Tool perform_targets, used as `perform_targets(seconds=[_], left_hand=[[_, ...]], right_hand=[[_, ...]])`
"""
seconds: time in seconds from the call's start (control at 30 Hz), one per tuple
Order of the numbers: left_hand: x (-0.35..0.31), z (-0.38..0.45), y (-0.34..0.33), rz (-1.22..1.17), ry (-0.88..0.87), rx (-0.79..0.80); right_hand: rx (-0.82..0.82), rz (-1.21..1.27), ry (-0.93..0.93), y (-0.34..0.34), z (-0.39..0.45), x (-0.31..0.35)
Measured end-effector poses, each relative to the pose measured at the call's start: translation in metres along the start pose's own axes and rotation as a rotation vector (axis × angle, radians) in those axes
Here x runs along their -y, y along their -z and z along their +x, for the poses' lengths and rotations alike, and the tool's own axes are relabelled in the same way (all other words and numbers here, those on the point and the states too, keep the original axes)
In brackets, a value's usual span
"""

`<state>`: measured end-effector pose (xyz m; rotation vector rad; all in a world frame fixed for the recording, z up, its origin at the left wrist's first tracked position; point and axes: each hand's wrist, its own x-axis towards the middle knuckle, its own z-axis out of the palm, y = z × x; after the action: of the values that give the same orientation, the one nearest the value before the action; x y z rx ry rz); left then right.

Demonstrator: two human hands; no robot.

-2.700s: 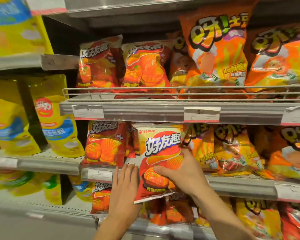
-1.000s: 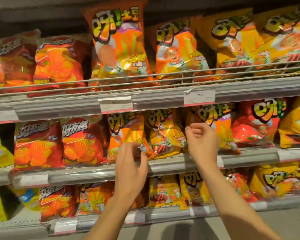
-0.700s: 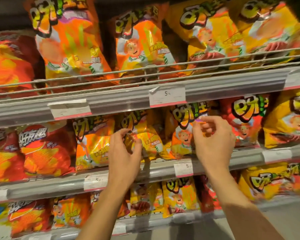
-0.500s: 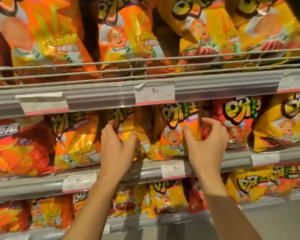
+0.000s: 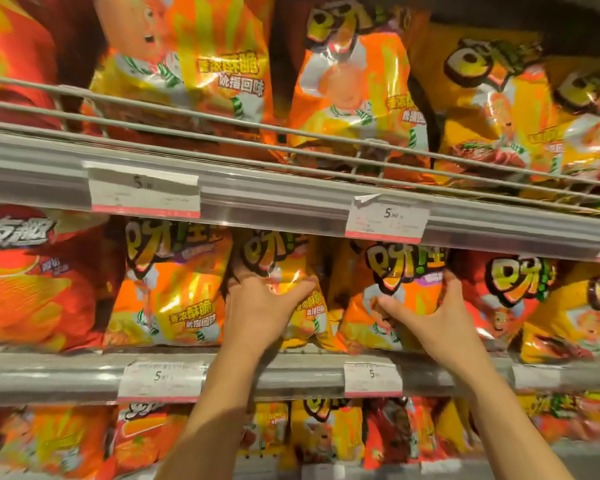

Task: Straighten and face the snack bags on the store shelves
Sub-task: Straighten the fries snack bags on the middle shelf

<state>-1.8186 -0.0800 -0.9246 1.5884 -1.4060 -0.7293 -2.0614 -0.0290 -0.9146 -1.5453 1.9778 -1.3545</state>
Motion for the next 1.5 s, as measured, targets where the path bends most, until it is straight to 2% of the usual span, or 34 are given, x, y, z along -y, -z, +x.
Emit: perform_targets(seconds=[0.1, 0.33, 0.5, 0.7, 0.9, 1.07, 1.23, 1.5], left_hand=[[0.002, 0.006, 0.006, -0.057, 0.051, 0.117], [0.004, 0.004, 0.008, -0.159, 0.047, 0.215], [0.001, 0.006, 0.003, -0.148, 0.075, 0.171], [-0.001, -0.002, 0.003, -0.270, 0.041, 0.182], [-0.018, -0.016, 0.002, -0.293, -0.021, 0.115], [-0.020, -0.021, 0.004, -0.409, -0.042, 0.086], [-0.020, -0.022, 0.005, -0.461, -0.041, 0.115], [-0.016, -0.017, 0.017, -0.455, -0.022, 0.210]], right_hand=[[0.053, 0.087, -0.041, -0.002, 0.003, -0.008], [0.155, 0.125, -0.013, -0.003, 0.006, -0.017], [0.144, 0.053, -0.024, -0.002, 0.008, -0.016], [0.138, 0.027, -0.026, 0.002, 0.007, -0.011], [0.084, 0.057, 0.006, 0.008, 0.011, -0.008], [0.036, 0.095, -0.012, 0.017, 0.014, -0.010], [0.070, 0.141, -0.050, 0.023, 0.015, -0.011], [0.257, 0.298, -0.057, 0.033, 0.014, -0.007]])
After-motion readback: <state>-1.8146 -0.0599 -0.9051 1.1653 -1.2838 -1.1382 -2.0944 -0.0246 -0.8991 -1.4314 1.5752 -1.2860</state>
